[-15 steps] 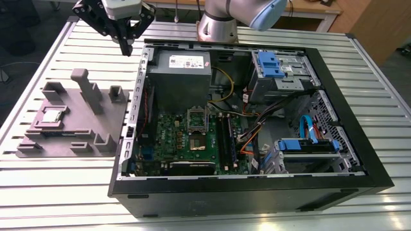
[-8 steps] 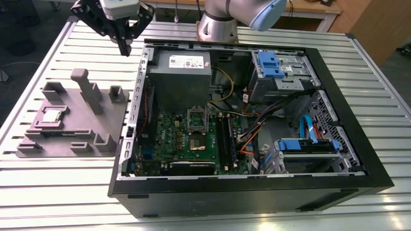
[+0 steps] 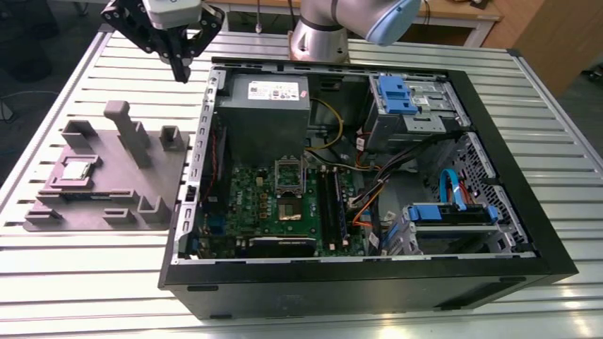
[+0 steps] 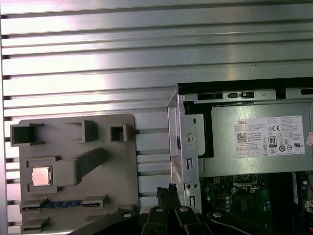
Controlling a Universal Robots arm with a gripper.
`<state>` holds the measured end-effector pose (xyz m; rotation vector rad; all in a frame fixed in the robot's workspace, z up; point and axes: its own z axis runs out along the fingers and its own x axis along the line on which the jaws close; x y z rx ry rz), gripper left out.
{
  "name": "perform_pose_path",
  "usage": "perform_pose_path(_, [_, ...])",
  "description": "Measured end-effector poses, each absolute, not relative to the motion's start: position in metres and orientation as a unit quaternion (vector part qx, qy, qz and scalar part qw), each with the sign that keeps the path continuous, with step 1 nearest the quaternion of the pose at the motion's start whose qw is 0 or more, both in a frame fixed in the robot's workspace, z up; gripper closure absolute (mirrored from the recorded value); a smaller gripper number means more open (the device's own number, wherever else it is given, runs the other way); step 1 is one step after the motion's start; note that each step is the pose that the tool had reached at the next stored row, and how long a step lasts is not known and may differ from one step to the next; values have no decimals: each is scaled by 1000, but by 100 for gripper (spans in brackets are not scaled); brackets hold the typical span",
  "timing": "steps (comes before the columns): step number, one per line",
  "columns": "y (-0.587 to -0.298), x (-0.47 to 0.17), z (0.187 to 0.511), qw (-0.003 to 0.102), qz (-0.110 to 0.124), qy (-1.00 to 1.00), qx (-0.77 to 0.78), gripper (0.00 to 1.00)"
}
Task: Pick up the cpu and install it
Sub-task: 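Reach for the cpu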
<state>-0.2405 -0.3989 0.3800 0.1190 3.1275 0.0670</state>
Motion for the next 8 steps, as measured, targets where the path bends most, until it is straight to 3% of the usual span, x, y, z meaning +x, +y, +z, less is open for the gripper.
perform_pose_path(8, [-399,-243,380,5,21,999,38,89])
